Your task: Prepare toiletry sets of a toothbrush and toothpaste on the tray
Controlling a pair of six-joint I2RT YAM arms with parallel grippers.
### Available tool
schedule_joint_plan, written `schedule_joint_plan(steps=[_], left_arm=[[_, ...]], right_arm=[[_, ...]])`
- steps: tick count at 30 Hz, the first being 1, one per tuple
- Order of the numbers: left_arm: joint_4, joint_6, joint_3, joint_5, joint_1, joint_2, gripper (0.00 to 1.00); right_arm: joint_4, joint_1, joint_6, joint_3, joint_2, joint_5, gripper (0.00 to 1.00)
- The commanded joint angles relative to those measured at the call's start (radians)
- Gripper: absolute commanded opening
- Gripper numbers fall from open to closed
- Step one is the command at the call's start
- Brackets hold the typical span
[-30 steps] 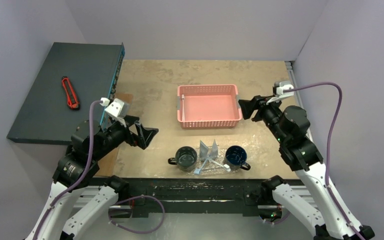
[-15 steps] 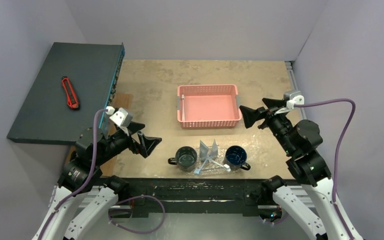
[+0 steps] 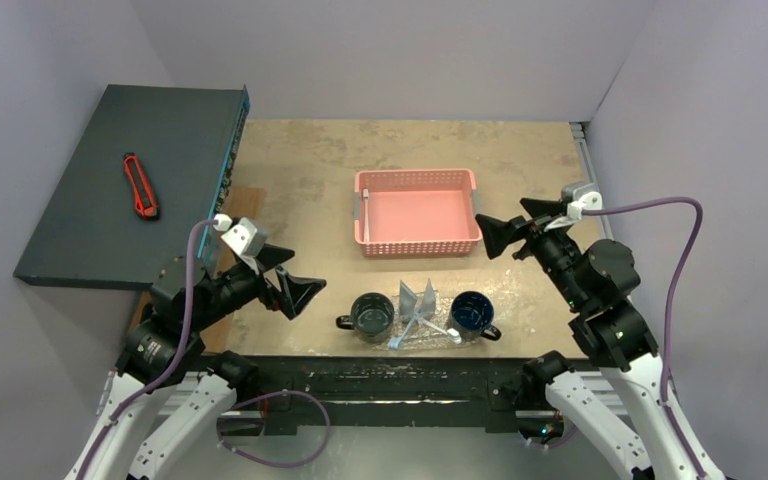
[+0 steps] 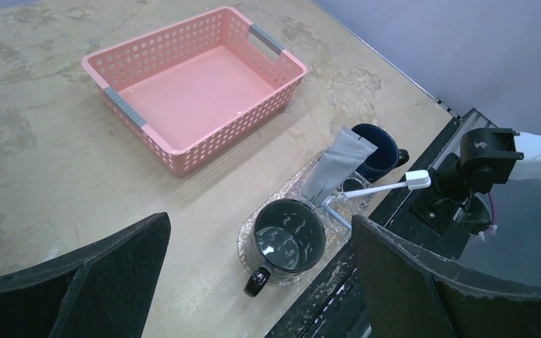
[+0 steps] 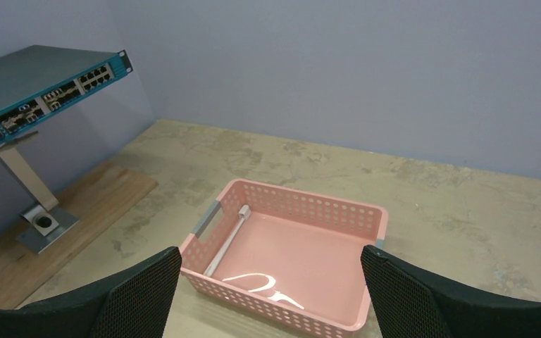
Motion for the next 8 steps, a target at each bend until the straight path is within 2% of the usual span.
schedule_joint_plan(steps=[1,8], left_arm=[[0.031,-0.008,0.004,-0.017,0.007,-0.011,1.00],[0.003,-0.035,0.027,-0.075,0.007,0.003,1.00]], right_arm=[[0.049,-0.001,-0.017,-0.011,-0.009,-0.016,0.99],[0.045,-0.001,-0.019,-0.010,-0.005,-0.013,0.99]])
